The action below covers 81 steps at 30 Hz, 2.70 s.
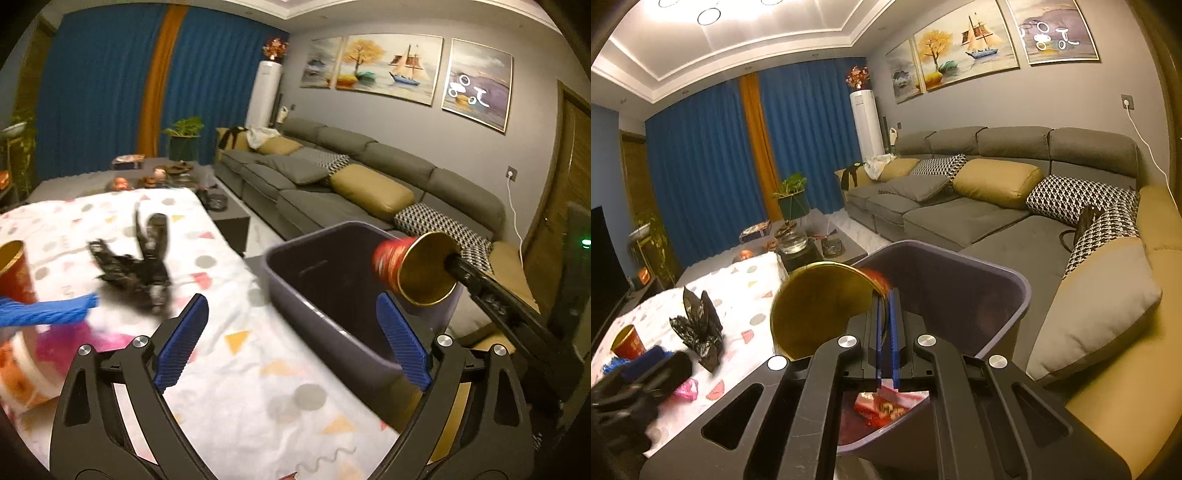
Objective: Collect trash
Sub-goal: 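Release the red can into the bin with the right gripper, then move both open grippers back over the remaining trash on the table, then grasp the crumpled red wrapper with the left gripper while the right gripper grasps a paper cup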
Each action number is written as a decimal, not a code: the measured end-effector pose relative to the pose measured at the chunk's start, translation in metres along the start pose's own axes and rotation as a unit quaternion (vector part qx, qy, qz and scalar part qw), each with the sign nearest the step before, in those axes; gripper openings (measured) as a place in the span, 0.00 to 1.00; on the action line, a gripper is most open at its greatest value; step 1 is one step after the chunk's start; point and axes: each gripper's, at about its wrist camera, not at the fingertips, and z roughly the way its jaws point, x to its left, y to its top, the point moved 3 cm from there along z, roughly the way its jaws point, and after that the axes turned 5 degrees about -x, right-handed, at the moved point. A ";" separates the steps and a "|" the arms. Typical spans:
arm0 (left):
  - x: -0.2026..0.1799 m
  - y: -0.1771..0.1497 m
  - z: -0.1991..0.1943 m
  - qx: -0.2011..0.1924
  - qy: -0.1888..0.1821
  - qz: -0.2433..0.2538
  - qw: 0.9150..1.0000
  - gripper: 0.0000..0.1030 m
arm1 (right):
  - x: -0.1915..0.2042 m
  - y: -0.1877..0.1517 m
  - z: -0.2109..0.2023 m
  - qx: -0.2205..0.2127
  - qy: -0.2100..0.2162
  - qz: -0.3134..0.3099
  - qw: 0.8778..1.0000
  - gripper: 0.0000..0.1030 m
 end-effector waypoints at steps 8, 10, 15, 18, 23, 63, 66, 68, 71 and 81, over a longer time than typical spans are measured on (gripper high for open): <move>0.022 -0.013 -0.054 -0.024 0.048 0.000 0.999 0.90 | 0.002 0.005 -0.014 -0.023 -0.015 0.002 1.000 0.42; 0.037 -0.015 -0.067 -0.031 0.064 -0.016 0.997 0.90 | 0.005 0.006 -0.021 -0.029 -0.014 0.002 0.999 0.45; 0.072 -0.018 -0.095 -0.040 0.109 -0.046 0.992 0.90 | 0.019 0.005 -0.049 -0.049 -0.006 -0.010 0.999 0.51; 0.098 -0.023 -0.117 -0.043 0.142 -0.061 0.987 0.90 | 0.032 0.000 -0.061 -0.048 0.017 -0.008 0.999 0.53; 0.130 -0.034 -0.149 -0.048 0.193 -0.067 0.978 0.90 | 0.072 -0.013 -0.077 -0.037 0.065 -0.018 0.997 0.55; 0.246 -0.076 -0.156 0.054 0.228 -0.139 0.962 0.53 | 0.278 -0.113 -0.059 0.081 0.239 -0.147 0.956 0.58; 0.247 -0.076 -0.157 0.049 0.213 -0.146 0.965 0.43 | 0.283 -0.116 -0.053 0.094 0.246 -0.148 0.953 0.58; 0.248 -0.076 -0.158 0.044 0.203 -0.152 0.966 0.38 | 0.288 -0.117 -0.049 0.101 0.250 -0.148 0.951 0.58; 0.248 -0.076 -0.161 0.035 0.198 -0.155 0.967 0.31 | 0.295 -0.120 -0.042 0.114 0.256 -0.152 0.948 0.58; 0.251 -0.073 -0.172 0.007 0.193 -0.159 0.968 0.29 | 0.309 -0.130 -0.020 0.161 0.285 -0.146 0.934 0.51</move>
